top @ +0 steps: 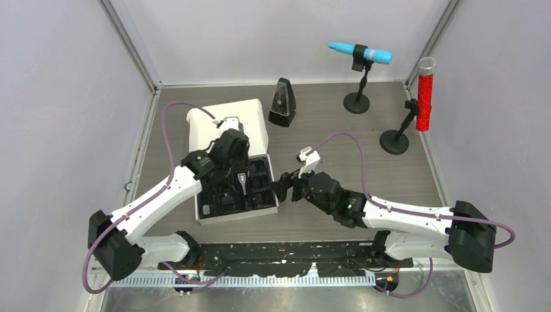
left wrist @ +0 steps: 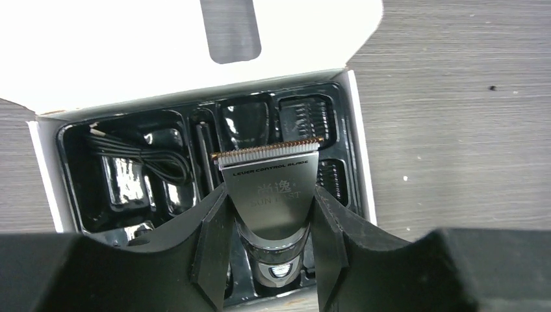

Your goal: Sort the hair-cutting tools

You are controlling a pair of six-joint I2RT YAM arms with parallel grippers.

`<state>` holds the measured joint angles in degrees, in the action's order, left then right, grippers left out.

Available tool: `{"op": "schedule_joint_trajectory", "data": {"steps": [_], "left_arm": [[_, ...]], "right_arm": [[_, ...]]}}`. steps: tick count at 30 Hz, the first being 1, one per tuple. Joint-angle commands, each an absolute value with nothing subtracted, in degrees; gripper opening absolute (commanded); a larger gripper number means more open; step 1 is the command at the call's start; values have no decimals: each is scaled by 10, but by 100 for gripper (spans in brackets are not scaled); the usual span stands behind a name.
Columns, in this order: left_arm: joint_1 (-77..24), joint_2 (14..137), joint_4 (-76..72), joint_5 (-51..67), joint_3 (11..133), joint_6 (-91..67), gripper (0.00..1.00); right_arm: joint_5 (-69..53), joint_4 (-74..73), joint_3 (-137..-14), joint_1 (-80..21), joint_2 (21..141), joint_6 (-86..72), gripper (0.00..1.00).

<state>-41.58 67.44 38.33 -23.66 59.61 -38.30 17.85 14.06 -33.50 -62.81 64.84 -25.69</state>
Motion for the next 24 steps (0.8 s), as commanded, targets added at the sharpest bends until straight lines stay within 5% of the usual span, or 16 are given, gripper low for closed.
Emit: {"op": "schedule_joint_trajectory", "data": {"steps": [1, 24], "left_arm": [[-402, 708, 376, -246, 627, -349, 22], [-346, 821, 346, -120, 582, -390, 26]], "right_arm": [[224, 137, -323, -630, 621, -262, 80], [221, 110, -338, -629, 650, -266, 82]]}}
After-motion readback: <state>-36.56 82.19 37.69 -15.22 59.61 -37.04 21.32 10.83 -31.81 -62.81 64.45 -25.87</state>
